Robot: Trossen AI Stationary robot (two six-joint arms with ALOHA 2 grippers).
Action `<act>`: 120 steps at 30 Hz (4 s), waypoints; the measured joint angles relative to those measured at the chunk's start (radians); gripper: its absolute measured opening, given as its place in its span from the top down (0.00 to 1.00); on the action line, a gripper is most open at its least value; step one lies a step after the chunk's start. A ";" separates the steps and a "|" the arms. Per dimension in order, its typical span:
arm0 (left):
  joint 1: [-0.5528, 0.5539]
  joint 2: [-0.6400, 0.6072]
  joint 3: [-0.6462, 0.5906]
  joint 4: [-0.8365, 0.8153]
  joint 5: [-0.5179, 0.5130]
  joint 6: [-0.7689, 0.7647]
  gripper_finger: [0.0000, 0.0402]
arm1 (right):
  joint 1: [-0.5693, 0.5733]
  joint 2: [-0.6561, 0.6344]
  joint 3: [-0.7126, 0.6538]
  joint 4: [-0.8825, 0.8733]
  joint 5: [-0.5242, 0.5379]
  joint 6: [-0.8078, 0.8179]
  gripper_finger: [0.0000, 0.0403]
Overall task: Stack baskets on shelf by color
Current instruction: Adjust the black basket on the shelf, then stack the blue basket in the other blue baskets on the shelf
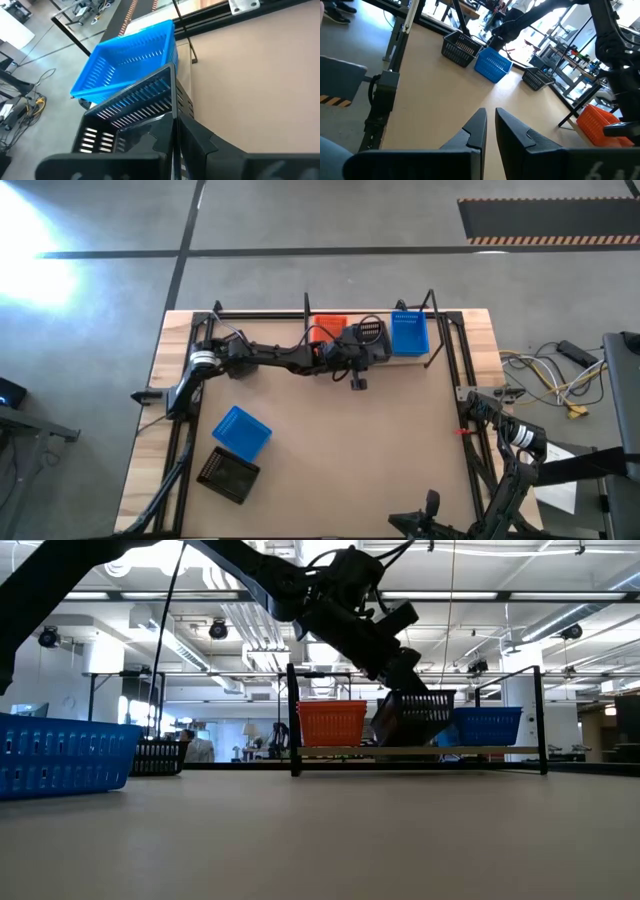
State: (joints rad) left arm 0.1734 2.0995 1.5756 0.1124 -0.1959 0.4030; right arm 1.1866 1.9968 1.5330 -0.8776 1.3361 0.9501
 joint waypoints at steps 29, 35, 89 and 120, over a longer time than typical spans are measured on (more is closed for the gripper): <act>0.015 0.001 -0.045 -0.042 -0.026 0.130 0.94 | 0.000 0.000 0.000 0.000 0.000 0.001 0.92; 0.015 -0.001 -0.045 -0.054 -0.028 0.119 0.78 | 0.000 0.000 0.000 0.000 0.000 0.001 0.92; -0.918 -0.821 -0.719 -0.844 -0.180 -1.576 0.58 | -0.148 0.000 -0.192 0.047 0.071 0.217 0.92; -0.744 -0.502 -0.571 -0.498 -0.085 -0.692 0.98 | -0.134 -0.004 -0.151 0.044 0.002 0.052 0.92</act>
State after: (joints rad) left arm -0.5709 1.5978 1.0041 -0.3857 -0.2811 -0.2891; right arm 1.0526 1.9928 1.3819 -0.8340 1.3376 1.0025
